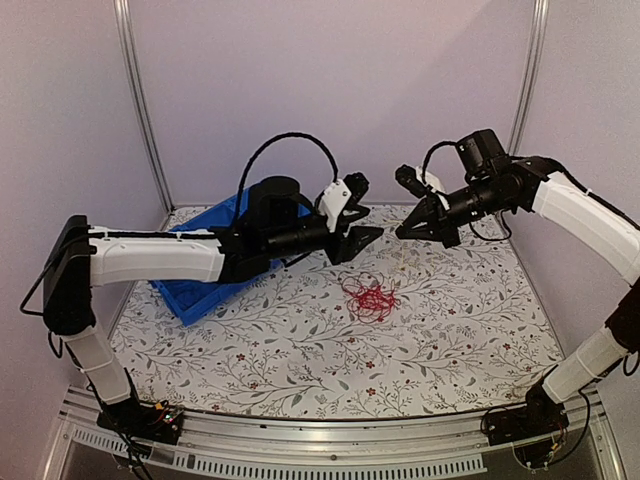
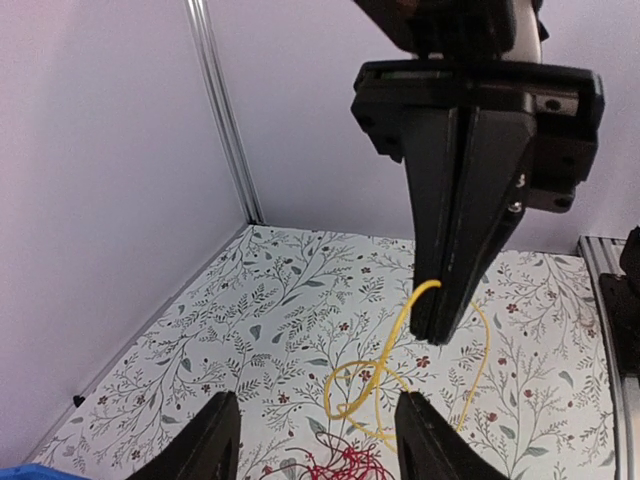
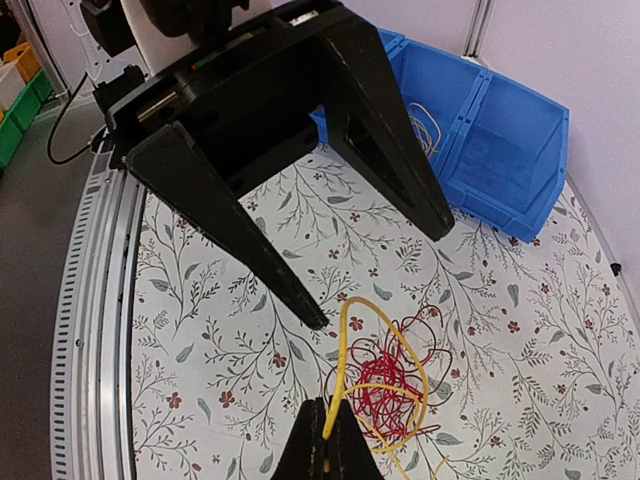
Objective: Untangle the cables
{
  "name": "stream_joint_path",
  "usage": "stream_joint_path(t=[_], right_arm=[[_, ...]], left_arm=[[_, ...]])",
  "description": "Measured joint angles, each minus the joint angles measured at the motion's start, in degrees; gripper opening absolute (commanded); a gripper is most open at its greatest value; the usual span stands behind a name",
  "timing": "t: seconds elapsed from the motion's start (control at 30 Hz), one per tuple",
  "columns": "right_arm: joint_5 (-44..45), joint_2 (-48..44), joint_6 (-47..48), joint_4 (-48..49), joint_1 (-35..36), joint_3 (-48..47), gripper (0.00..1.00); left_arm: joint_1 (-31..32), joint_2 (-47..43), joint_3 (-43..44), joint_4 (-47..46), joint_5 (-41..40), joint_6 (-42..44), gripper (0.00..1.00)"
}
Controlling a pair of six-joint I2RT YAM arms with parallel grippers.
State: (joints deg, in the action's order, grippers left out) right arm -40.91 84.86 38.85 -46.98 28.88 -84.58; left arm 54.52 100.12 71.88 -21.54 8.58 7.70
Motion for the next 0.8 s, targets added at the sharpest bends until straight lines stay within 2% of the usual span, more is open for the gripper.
stream_joint_path(t=[0.07,0.17,0.4,0.43,0.5,0.53,0.57,0.73,0.8], right_arm=[[0.0,0.9,0.0,-0.6,0.4,0.0,0.03],[0.0,1.5,0.0,-1.2,0.8,0.0,0.03],[0.0,1.6,0.0,-1.6,0.8,-0.3,0.03],[0.0,1.6,0.0,-1.6,0.8,-0.4,0.03],[0.0,1.7,0.0,-1.6,0.8,-0.6,0.03],[0.0,1.8,0.0,-1.6,0.8,-0.7,0.03],[0.0,1.9,0.0,-1.6,0.8,-0.9,0.03],[-0.2,2.4,-0.1,-1.6,0.8,-1.3,0.03],[-0.2,2.7,-0.2,-1.6,0.8,-1.3,0.03]], left_arm=[[0.0,0.4,0.9,0.2,0.2,0.8,0.37],[0.1,1.0,2.1,0.5,0.8,1.2,0.17],[0.2,1.5,2.4,1.2,1.9,1.7,0.06],[0.2,1.5,2.4,1.4,2.2,1.9,0.09],[0.2,1.5,2.4,1.7,2.5,2.1,0.27],[0.2,1.5,2.4,1.8,2.6,1.9,0.34],[0.2,1.5,2.4,1.9,2.6,2.3,0.37],[0.3,1.5,2.4,2.6,1.9,2.8,0.36],[0.3,1.5,2.4,2.7,1.5,3.0,0.33]])
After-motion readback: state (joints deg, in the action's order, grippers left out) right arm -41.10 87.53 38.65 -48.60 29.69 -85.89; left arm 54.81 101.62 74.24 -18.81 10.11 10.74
